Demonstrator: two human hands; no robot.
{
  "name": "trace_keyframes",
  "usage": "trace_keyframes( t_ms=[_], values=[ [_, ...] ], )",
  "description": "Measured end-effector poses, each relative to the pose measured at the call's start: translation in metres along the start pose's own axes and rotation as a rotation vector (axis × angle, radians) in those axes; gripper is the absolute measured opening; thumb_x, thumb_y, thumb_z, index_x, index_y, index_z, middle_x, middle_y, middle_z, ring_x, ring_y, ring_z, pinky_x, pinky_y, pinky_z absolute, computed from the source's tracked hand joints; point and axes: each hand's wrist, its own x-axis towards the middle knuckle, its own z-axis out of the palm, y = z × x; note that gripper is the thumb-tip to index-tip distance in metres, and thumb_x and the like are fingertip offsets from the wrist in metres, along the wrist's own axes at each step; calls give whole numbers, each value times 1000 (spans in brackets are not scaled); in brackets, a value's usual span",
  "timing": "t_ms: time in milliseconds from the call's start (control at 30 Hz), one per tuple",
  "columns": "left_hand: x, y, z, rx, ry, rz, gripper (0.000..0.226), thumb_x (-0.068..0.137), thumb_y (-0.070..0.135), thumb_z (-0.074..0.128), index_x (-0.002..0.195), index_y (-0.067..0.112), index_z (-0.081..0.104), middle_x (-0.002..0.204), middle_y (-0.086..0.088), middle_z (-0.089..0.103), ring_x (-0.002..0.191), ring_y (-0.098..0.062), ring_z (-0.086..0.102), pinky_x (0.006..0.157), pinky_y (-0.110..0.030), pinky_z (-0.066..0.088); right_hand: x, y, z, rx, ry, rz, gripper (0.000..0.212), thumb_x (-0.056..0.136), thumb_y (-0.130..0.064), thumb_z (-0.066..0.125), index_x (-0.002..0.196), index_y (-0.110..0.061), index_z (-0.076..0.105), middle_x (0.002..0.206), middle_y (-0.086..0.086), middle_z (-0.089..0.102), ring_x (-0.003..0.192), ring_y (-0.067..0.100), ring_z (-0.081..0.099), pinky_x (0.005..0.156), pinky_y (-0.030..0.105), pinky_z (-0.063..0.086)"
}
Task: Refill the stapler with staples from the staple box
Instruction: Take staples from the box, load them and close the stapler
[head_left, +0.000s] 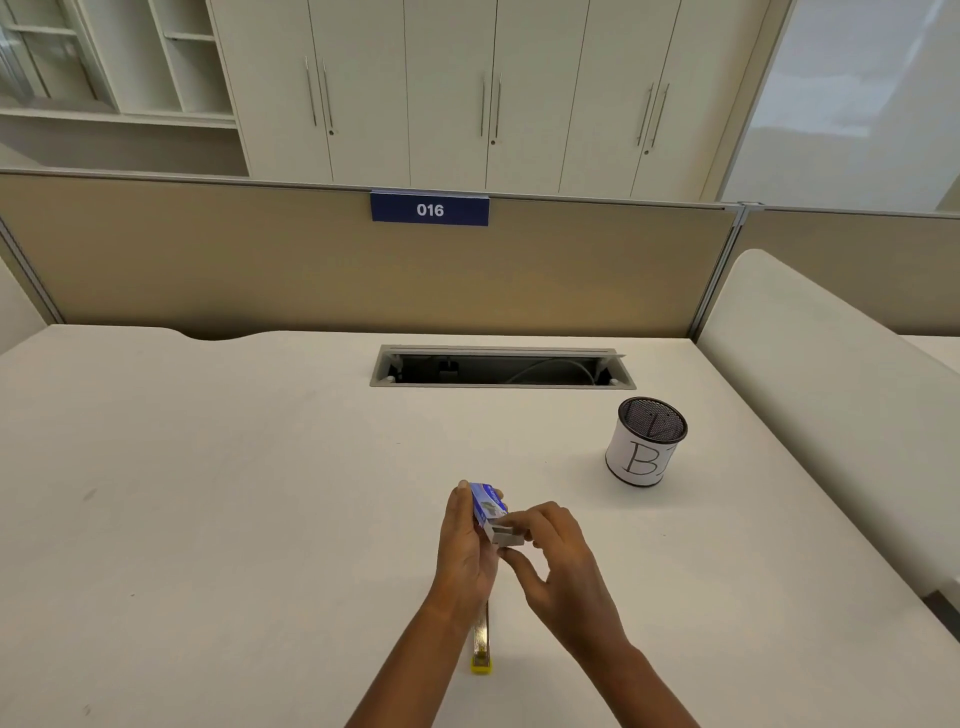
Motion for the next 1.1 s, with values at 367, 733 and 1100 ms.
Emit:
trace_keyframes(
  t_ms=[367, 733, 1100],
  values=[
    [-1, 4, 5, -85, -46, -12, 33, 98, 28, 30, 115, 6, 48, 87, -9, 62, 53, -11, 69, 49, -20, 57, -4, -3, -6, 3, 76, 76, 9, 78, -8, 62, 85, -8, 68, 79, 5, 68, 78, 9, 51, 70, 18, 43],
    [-2, 4, 5, -64, -37, -16, 34, 98, 28, 29, 116, 5, 47, 82, -9, 68, 64, -18, 69, 51, -21, 57, 8, -8, -13, -228, -47, -11, 14, 68, -1, 76, 76, -10, 70, 63, 4, 65, 55, 20, 59, 41, 24, 49],
    [5, 3, 2, -7, -26, 17, 35, 98, 28, 28, 93, 10, 57, 66, -2, 75, 80, -23, 57, 52, -23, 57, 15, -4, -17, -260, -113, -164, 15, 66, -1, 77, 72, -8, 65, 75, 5, 70, 61, 19, 62, 44, 21, 50]
  ],
)
